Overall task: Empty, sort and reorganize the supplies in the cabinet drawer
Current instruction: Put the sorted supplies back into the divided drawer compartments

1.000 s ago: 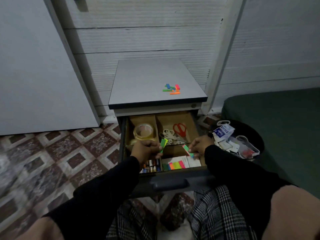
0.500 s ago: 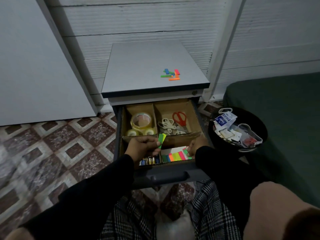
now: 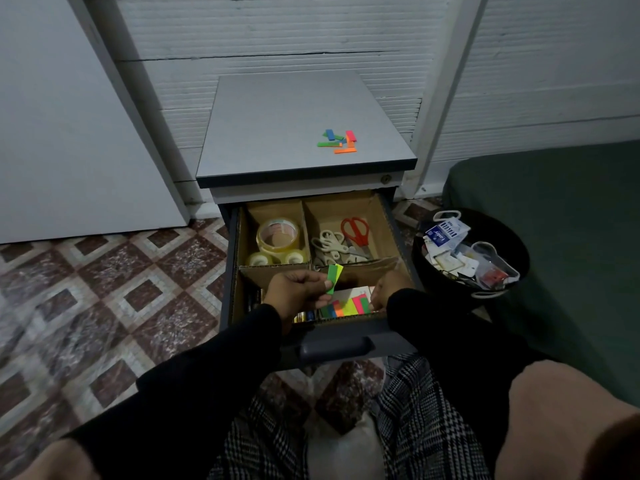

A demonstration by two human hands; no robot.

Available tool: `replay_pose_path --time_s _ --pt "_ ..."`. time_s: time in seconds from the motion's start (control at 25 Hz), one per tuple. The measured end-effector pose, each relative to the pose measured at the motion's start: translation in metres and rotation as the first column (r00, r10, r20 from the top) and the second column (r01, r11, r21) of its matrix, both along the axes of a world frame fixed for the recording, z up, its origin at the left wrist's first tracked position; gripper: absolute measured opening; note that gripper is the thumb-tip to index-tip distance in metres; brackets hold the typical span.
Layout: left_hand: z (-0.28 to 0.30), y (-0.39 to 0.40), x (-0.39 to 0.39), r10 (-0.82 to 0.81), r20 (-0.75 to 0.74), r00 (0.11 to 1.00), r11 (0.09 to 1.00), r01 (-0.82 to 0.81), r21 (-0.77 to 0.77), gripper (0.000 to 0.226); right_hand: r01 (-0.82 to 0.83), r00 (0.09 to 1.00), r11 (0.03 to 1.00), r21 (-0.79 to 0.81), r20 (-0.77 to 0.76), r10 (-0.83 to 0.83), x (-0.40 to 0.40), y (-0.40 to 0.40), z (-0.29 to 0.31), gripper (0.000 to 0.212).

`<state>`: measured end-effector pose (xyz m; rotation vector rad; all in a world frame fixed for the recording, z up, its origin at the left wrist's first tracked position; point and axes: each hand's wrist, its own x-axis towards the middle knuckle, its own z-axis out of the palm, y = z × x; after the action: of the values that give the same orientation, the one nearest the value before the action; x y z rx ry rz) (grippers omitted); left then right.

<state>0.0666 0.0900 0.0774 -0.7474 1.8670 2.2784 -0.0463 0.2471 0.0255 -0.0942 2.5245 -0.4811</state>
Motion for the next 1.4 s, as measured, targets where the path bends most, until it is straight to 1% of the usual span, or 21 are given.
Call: replay_pose_path --time_s 0.04,0.08,0.12,0.16,0.2,0.24,0.32,0.36,0.4,0.48,0.6,0.72,0.8,0.84,0.92,1.0,1.08,1.16,1.2,1.28,1.4 --pt "0.000 0.002 -0.001 0.010 0.006 1.000 1.000 -0.010 0.016 0.012 0.015 0.999 0.999 -0.035 -0.043 -0.016 0.002 0.000 0.004 0.003" --pt "0.001 0.004 -0.001 0.023 0.011 1.000 0.999 -0.023 0.033 0.012 0.039 0.996 0.992 -0.124 -0.076 -0.049 0.005 -0.001 0.008 0.016" --pt "0.001 0.006 -0.003 0.038 0.015 0.999 0.998 -0.039 0.051 0.011 0.075 0.993 0.956 -0.284 -0.071 -0.099 0.008 0.000 0.013 0.025" --pt "0.001 0.007 -0.005 0.051 0.017 0.999 0.996 -0.052 0.069 0.010 0.139 0.987 0.860 -0.491 -0.002 -0.160 0.015 0.000 0.021 0.027" --pt "0.002 0.008 -0.007 0.061 0.020 0.998 0.995 -0.062 0.084 0.009 0.195 0.979 0.732 -0.653 0.085 -0.185 0.022 -0.001 0.029 0.025" --pt "0.002 0.010 -0.009 0.070 0.020 0.997 0.993 -0.071 0.096 0.009 0.249 0.968 0.608 -0.754 0.172 -0.183 0.028 -0.002 0.038 0.021" --pt "0.004 0.012 -0.013 0.082 0.021 0.996 0.990 -0.084 0.112 0.007 0.321 0.946 0.438 -0.840 0.265 -0.185 0.039 -0.006 0.050 0.017" --pt "0.005 0.014 -0.015 0.086 0.017 0.996 0.990 -0.087 0.112 0.006 0.339 0.939 0.382 -0.860 0.286 -0.190 0.042 -0.008 0.054 0.016" --pt "0.005 0.015 -0.015 0.088 0.011 0.996 0.990 -0.089 0.107 0.005 0.348 0.935 0.347 -0.871 0.294 -0.198 0.044 -0.009 0.056 0.016" --pt "0.007 0.018 -0.016 0.080 -0.003 0.997 0.993 -0.080 0.082 0.003 0.352 0.931 0.317 -0.881 0.295 -0.215 0.046 -0.008 0.060 0.016" --pt "0.009 0.022 -0.016 0.050 -0.021 0.999 0.998 -0.049 0.047 0.003 0.354 0.927 0.299 -0.886 0.291 -0.236 0.045 -0.006 0.063 0.018" --pt "0.012 0.025 -0.018 0.037 -0.028 0.999 0.999 -0.036 0.027 0.002 0.338 0.933 0.317 -0.886 0.270 -0.239 0.042 -0.005 0.066 0.020" --pt "0.013 0.026 -0.018 0.022 -0.028 0.999 1.000 -0.021 0.010 0.002 0.344 0.930 0.353 -0.870 0.264 -0.256 0.037 -0.004 0.066 0.021" --pt "0.013 0.026 -0.018 0.018 -0.030 0.999 1.000 -0.018 -0.003 0.002 0.352 0.926 0.386 -0.853 0.258 -0.274 0.035 -0.003 0.066 0.022" --pt "0.010 0.022 -0.017 0.042 -0.031 0.999 0.999 -0.043 -0.032 0.003 0.358 0.925 0.485 -0.798 0.230 -0.303 0.027 0.002 0.061 0.026" --pt "0.005 0.014 -0.015 0.091 -0.025 0.996 0.995 -0.092 -0.045 0.006 0.337 0.936 0.613 -0.715 0.185 -0.300 0.018 0.008 0.050 0.028" --pt "0.000 0.005 -0.012 0.123 -0.015 0.992 0.991 -0.124 -0.044 0.007 0.320 0.943 0.748 -0.582 0.119 -0.312 0.012 0.011 0.033 0.030" --pt "-0.004 -0.003 -0.009 0.134 -0.005 0.991 0.990 -0.134 -0.053 0.008 0.307 0.946 0.842 -0.444 0.046 -0.320 0.009 0.011 0.018 0.029" --pt "-0.005 -0.005 -0.008 0.137 -0.003 0.991 0.989 -0.137 -0.054 0.008 0.268 0.956 0.888 -0.373 -0.008 -0.292 0.007 0.010 0.012 0.027" --pt "-0.007 -0.007 -0.006 0.135 -0.004 0.991 0.990 -0.135 -0.049 0.009 0.209 0.970 0.936 -0.282 -0.062 -0.235 0.005 0.007 0.007 0.028" --pt "-0.009 -0.006 -0.005 0.121 -0.001 0.993 0.992 -0.120 -0.049 0.009 0.149 0.984 0.963 -0.223 -0.066 -0.167 0.003 0.007 0.006 0.034"
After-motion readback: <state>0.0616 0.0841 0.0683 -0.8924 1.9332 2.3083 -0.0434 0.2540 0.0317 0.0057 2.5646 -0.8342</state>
